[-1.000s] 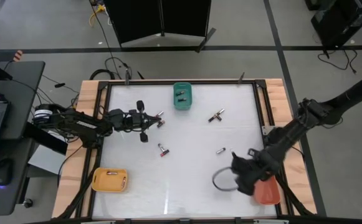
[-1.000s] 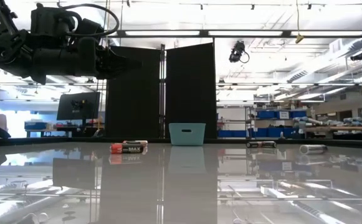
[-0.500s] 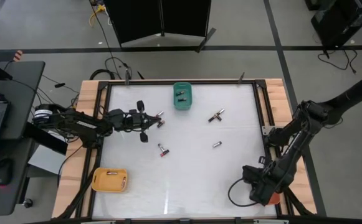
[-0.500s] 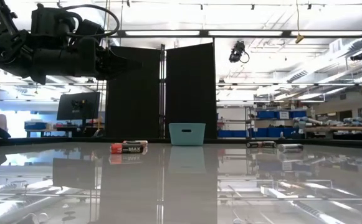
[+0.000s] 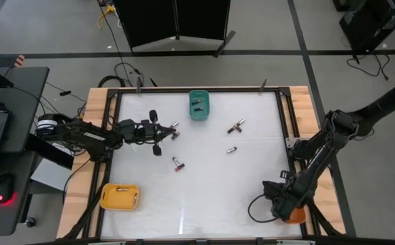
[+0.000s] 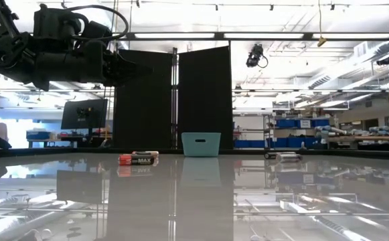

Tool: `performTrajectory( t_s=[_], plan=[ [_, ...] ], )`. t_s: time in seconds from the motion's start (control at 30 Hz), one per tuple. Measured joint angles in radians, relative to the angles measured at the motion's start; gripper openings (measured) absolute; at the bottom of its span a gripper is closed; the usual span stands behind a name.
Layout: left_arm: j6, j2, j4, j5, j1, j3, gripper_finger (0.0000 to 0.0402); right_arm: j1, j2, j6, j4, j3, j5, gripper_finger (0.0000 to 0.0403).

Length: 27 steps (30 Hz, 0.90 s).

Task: Sort batteries
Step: Put the red battery into the orange bin

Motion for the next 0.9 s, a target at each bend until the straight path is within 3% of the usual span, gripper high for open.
performTrajectory(
  t_s=[0.5, 0.9],
  plan=[
    [-0.003, 0.000, -0.005, 0.000, 0.000, 0.000, 0.0012, 0.000, 0.000, -0.069, 0.055, -0.105, -0.023, 0.0076],
    [-0.007, 0.000, -0.006, 0.000, 0.000, 0.000, 0.0012, 0.000, 0.000, -0.052, 0.065, -0.110, -0.023, 0.0099]
  ],
)
